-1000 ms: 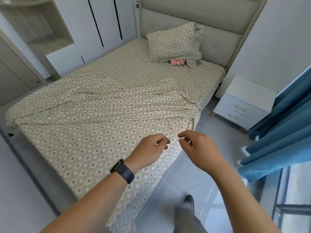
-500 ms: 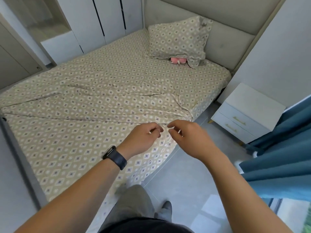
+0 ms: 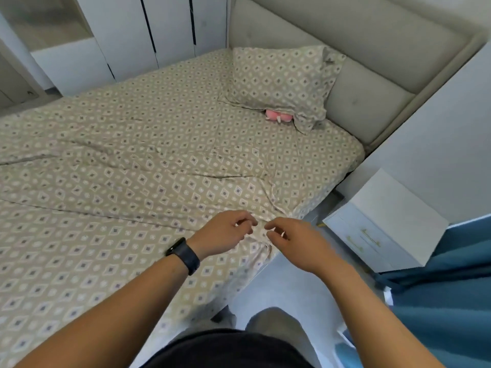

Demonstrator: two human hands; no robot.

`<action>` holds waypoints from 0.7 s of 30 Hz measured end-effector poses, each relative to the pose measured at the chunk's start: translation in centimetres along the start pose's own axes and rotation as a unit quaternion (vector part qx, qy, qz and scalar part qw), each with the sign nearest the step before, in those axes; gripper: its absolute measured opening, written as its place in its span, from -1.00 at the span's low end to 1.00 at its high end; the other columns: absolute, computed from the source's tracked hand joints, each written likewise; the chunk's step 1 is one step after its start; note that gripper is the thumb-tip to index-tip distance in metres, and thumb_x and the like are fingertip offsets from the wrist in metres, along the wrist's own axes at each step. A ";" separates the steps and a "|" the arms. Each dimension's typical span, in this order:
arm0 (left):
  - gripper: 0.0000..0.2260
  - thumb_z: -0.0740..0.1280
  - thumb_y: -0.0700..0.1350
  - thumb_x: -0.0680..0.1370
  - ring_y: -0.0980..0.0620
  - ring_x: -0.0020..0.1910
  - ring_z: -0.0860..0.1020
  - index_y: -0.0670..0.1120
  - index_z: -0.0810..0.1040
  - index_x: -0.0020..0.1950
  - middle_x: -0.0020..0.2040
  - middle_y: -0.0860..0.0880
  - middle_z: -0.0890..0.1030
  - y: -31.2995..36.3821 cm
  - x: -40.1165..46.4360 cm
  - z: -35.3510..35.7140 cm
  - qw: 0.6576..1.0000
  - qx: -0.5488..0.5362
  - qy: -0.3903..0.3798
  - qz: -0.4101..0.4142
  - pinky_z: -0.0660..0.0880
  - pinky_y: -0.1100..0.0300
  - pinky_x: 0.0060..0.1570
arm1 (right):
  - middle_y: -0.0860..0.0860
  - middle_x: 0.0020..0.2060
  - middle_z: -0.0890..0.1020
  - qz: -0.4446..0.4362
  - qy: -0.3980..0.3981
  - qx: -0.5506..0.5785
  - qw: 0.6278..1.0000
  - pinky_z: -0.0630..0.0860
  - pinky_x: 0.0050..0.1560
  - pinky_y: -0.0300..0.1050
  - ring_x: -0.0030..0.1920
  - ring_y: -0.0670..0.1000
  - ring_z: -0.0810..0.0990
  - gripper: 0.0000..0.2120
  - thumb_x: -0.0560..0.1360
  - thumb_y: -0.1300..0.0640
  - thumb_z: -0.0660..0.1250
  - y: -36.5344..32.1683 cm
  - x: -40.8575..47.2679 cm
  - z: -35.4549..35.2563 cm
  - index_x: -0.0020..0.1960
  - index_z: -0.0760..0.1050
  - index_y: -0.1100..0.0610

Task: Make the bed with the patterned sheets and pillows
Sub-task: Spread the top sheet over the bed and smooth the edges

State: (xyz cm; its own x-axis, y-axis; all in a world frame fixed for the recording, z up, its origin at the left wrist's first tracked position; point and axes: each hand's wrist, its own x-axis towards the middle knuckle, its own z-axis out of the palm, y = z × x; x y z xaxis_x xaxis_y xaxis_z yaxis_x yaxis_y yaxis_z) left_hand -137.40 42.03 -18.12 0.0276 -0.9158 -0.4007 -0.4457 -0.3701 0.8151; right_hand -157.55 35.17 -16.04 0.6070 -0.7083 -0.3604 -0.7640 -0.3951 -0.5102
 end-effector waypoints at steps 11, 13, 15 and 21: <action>-0.77 0.21 -0.06 0.67 0.02 -0.10 0.61 -0.06 0.65 0.11 -0.05 0.01 0.68 -0.9 18.1 0.5 0.993 -0.032 0.005 -0.115 0.57 0.00 0.09 | 0.01 0.23 0.59 0.049 -0.080 0.035 0.995 0.47 0.16 -0.09 0.19 0.02 0.56 -0.74 0.64 0.03 0.26 10.8 20.7 -2.3 0.27 0.60 0.04; -0.75 0.20 -0.06 0.67 -0.06 -0.06 0.62 -0.11 0.65 0.11 -0.03 -0.04 0.68 -1.4 22.7 1.1 0.985 -0.051 0.014 -0.164 0.57 -0.03 0.10 | 0.04 0.29 0.56 0.068 -0.120 0.042 0.990 0.45 0.21 -0.07 0.26 0.06 0.54 -0.72 0.64 0.07 0.25 13.9 25.4 -2.1 0.30 0.59 0.08; -0.74 0.19 -0.06 0.68 -0.10 -0.03 0.63 -0.14 0.64 0.13 0.00 -0.09 0.68 -2.0 27.2 2.3 0.973 -0.081 0.020 -0.216 0.56 -0.05 0.12 | 0.07 0.32 0.56 0.081 -0.161 0.048 0.982 0.44 0.22 -0.08 0.28 0.08 0.54 -0.70 0.64 0.12 0.24 17.7 30.1 -1.5 0.32 0.58 0.11; -0.73 0.18 -0.09 0.69 -0.07 -0.11 0.61 -0.20 0.61 0.18 0.06 -0.15 0.67 -4.0 34.6 4.8 0.920 -0.148 0.039 -0.362 0.57 0.07 -0.01 | 0.09 0.25 0.61 0.143 -0.266 0.045 0.952 0.47 0.08 -0.09 0.08 0.09 0.56 -0.67 0.64 0.12 0.15 25.8 42.6 0.2 0.29 0.60 0.11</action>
State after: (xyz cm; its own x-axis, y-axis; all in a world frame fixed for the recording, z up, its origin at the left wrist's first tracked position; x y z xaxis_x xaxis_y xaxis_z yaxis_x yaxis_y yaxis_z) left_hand -138.95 12.61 -37.23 0.2912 -0.4171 -0.8609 -0.0229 -0.9027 0.4296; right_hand -151.37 -5.09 -44.69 0.4205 -0.3740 -0.8266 -0.9072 -0.1622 -0.3881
